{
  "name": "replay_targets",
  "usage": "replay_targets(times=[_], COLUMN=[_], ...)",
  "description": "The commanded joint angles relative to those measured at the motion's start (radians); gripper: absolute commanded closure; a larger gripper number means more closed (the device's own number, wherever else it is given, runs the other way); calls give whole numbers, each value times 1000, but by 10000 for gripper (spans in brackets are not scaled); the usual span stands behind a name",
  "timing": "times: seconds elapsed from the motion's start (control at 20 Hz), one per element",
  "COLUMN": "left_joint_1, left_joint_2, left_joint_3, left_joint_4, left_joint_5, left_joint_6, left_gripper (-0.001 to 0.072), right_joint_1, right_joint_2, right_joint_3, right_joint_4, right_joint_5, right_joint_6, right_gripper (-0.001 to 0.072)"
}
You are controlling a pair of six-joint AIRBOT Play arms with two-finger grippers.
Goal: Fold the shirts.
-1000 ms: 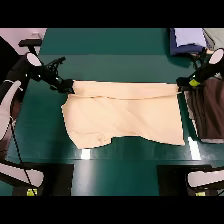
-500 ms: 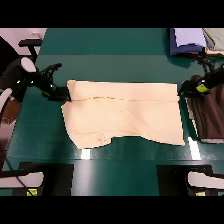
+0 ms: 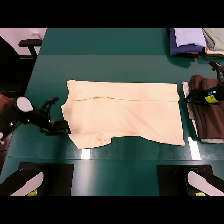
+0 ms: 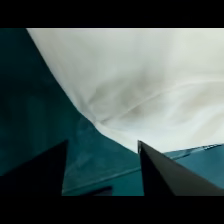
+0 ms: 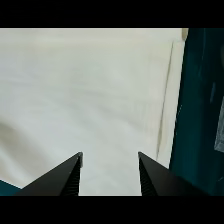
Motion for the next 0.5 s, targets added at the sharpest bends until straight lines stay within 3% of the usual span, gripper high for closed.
replay_targets(times=[0.0, 0.1, 0.35, 0.4, 0.45], left_joint_1=[1, 0, -108, -112, -112], left_joint_2=[34, 34, 34, 34, 34], left_joint_3=[-129, -167, -189, -187, -181], left_joint_4=[-143, -232, -270, -290, -295], left_joint_5=[84, 139, 203, 199, 191], left_joint_6=[25, 69, 72, 72, 73], left_gripper=[205, 206, 207, 286, 611], right_joint_1=[-1, -1, -1, -1, -5], right_joint_2=[25, 25, 25, 25, 25], right_joint_3=[-24, -25, -25, -25, -26], right_joint_4=[3, 3, 3, 2, -6], right_joint_5=[-13, -13, -10, 5, 28], right_joint_6=[0, 0, 0, 0, 0], right_gripper=[300, 300, 300, 300, 300])
